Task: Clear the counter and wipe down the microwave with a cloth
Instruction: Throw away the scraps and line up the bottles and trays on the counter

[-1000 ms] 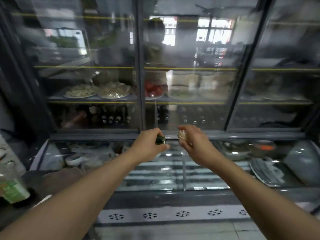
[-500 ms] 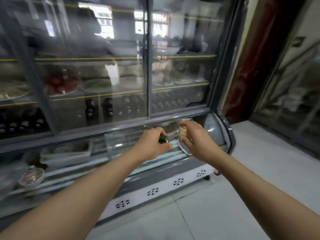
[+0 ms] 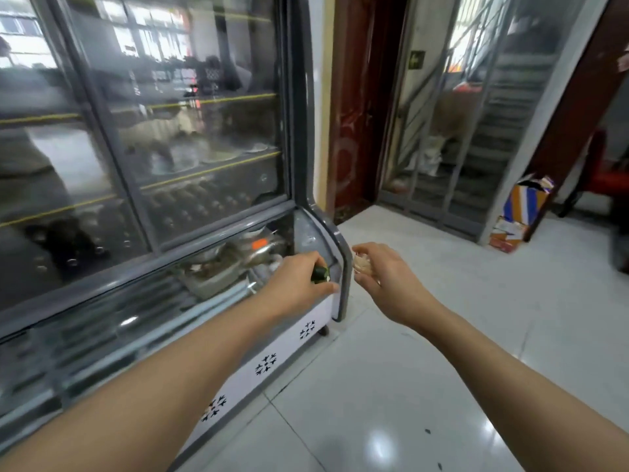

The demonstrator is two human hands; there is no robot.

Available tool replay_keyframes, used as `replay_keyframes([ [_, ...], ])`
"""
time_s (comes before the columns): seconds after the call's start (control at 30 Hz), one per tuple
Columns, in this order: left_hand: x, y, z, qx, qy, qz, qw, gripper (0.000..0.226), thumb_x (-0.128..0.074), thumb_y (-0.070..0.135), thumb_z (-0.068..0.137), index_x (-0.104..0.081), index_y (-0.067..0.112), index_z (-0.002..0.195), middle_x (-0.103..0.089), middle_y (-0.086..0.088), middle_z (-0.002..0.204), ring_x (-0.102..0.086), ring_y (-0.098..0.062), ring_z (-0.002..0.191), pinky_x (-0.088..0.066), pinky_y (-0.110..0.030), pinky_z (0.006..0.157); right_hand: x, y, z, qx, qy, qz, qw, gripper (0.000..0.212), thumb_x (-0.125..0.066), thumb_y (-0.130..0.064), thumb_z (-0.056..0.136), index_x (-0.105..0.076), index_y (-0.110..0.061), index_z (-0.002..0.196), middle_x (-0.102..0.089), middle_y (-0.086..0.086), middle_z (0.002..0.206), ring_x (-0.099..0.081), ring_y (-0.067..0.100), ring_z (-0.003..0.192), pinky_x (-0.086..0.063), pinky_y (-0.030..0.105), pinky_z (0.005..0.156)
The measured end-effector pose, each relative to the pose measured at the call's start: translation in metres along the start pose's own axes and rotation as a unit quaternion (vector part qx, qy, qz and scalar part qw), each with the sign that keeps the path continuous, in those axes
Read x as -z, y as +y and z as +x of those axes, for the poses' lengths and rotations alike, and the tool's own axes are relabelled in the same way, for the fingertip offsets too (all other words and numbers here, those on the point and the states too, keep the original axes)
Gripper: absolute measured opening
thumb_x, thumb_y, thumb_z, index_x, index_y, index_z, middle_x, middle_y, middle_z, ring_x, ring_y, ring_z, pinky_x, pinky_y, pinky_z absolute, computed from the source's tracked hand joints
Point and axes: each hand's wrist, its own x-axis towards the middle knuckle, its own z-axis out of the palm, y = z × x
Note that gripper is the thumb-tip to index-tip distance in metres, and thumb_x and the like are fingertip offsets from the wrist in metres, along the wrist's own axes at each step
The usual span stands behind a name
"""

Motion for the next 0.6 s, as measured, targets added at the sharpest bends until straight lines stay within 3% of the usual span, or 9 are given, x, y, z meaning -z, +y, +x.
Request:
replay_keyframes([
  [0.2, -0.035, 0.023, 0.088, -0.052, -0.051, -0.007, 0.997, 0.026, -0.069, 0.035, 0.082, -0.057, 0.016, 0.097, -0.059, 0.002, 0.087, -0.055, -0.015, 0.081, -0.046, -0.031, 0.073, 0.026, 0.067, 0.028, -0.064, 0.022, -0.017, 0.998, 0.038, -0.052, -0.020, 0.094, -0.043, -0.017, 0.131, -0.047, 0.005, 0.128, -0.039, 0.019, 0.122, -0.027, 0.018, 0.092],
  [0.4, -0.067, 0.043, 0.182, -0.094, -0.085, -0.006, 0.992, 0.031, -0.068, 0.041, 0.081, -0.057, 0.021, 0.103, -0.060, 0.003, 0.095, -0.056, -0.013, 0.086, -0.047, -0.028, 0.074, 0.055, 0.125, 0.069, -0.130, 0.041, -0.032, 0.990, 0.040, -0.050, -0.021, 0.096, -0.041, -0.019, 0.134, -0.045, 0.003, 0.132, -0.039, 0.017, 0.122, -0.029, 0.021, 0.097],
  [0.6, -0.101, 0.070, 0.259, -0.120, -0.115, -0.016, 0.986, 0.030, -0.070, 0.040, 0.080, -0.057, 0.019, 0.097, -0.061, 0.001, 0.091, -0.057, -0.017, 0.085, -0.048, -0.031, 0.073, 0.080, 0.183, 0.094, -0.178, 0.065, -0.040, 0.981, 0.040, -0.051, -0.021, 0.096, -0.040, -0.018, 0.135, -0.046, 0.004, 0.132, -0.040, 0.018, 0.120, -0.029, 0.021, 0.095],
])
